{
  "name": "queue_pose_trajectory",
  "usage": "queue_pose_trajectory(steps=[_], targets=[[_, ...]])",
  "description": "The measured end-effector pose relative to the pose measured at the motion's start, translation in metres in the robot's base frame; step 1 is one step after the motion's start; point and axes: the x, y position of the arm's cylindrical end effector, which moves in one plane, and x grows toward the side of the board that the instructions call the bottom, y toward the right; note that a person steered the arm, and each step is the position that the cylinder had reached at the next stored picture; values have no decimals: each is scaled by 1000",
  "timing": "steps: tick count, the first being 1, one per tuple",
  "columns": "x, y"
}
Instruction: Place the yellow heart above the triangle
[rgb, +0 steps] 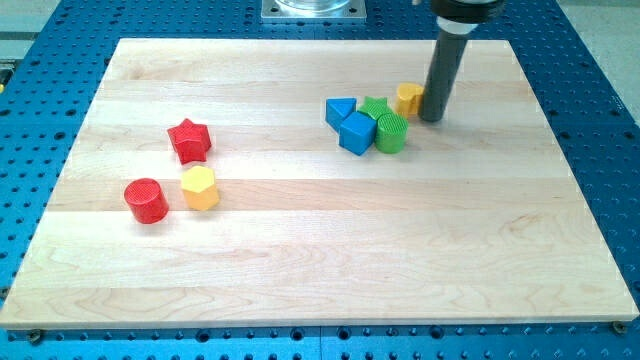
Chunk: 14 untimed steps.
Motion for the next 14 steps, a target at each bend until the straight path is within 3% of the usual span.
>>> queue_pose_trajectory(steps=[1, 2, 3, 4, 5, 7, 10, 12, 13, 14], targets=[[11, -25], [-8, -38], [-17, -20], [-25, 80], [-57, 69], [-62, -39], [-28, -20], [-22, -64], [-27, -75], [-52, -49]])
